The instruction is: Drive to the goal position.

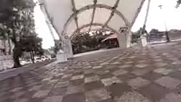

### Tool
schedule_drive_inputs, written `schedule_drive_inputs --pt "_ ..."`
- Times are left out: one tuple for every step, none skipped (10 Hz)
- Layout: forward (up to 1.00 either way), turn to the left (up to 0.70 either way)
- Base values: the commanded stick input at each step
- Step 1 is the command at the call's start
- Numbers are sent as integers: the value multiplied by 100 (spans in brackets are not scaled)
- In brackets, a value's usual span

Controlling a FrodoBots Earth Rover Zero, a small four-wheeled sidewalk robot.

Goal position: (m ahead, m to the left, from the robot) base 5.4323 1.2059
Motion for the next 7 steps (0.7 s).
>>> schedule_drive_inputs --pt "100 -25" --pt "100 0" --pt "100 0" --pt "100 0" --pt "100 0" --pt "100 0" --pt "100 0"
